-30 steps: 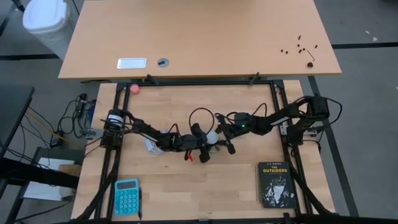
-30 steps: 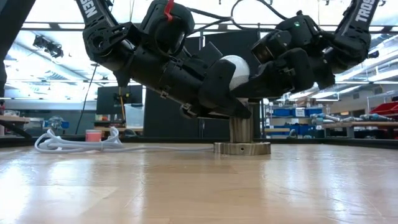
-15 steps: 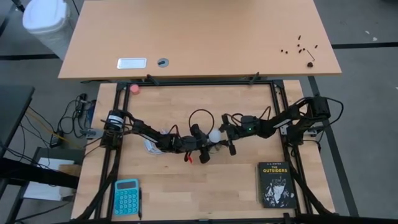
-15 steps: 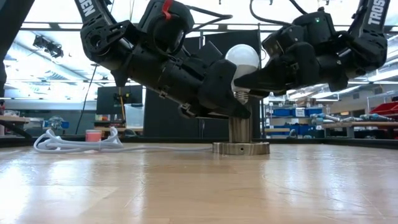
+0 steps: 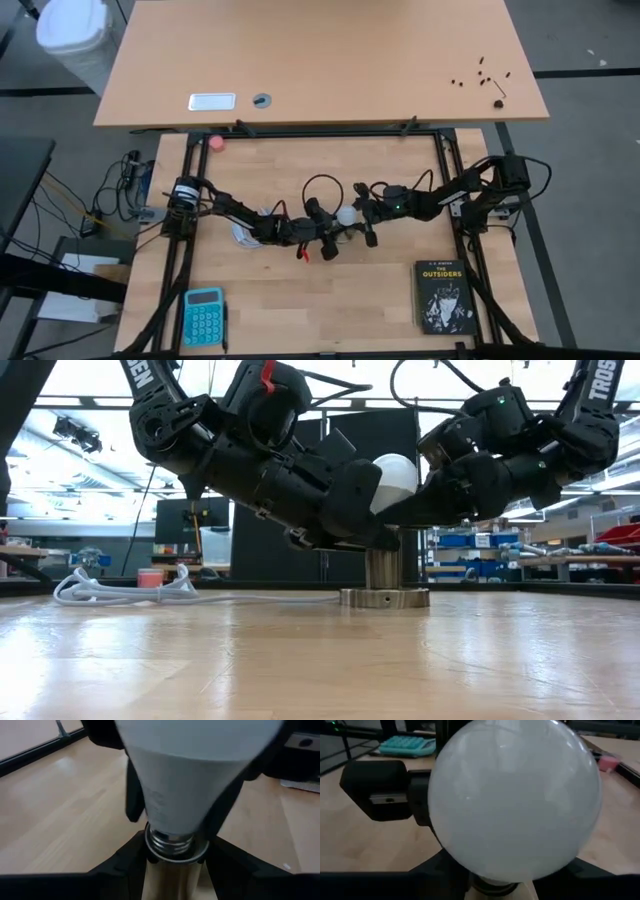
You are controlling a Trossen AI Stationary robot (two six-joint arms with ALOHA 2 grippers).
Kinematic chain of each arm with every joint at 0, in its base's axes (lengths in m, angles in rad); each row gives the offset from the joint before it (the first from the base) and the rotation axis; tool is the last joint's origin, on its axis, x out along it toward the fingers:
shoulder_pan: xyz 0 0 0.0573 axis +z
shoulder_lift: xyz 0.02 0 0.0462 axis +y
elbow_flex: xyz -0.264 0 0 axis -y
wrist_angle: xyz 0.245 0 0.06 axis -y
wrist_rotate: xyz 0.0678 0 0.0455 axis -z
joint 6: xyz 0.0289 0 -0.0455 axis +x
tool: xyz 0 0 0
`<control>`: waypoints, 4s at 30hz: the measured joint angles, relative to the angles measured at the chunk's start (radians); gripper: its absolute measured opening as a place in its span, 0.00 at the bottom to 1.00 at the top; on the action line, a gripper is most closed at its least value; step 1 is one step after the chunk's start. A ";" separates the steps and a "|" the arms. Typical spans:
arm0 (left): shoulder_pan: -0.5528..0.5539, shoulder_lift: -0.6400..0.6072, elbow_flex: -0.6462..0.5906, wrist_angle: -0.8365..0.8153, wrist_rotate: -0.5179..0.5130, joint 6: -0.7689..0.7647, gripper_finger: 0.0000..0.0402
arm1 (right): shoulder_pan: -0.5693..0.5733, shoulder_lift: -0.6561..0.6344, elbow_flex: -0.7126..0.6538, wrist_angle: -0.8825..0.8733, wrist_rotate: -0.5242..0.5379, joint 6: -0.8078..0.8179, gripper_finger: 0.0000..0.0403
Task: Screw lightbulb
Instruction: Insert the white lightbulb into the silver lamp
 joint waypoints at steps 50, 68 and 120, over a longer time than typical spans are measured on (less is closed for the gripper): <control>-0.020 -0.004 0.003 -0.035 -0.090 -0.088 0.44 | 0.197 -0.208 0.132 -0.591 0.260 0.246 0.76; -0.024 -0.004 0.002 -0.023 -0.032 -0.051 0.44 | 0.156 -0.281 0.092 -0.609 0.249 0.218 0.74; -0.025 -0.003 0.002 -0.025 0.059 -0.039 0.44 | 0.052 -0.199 0.093 -0.509 -0.118 -0.164 0.85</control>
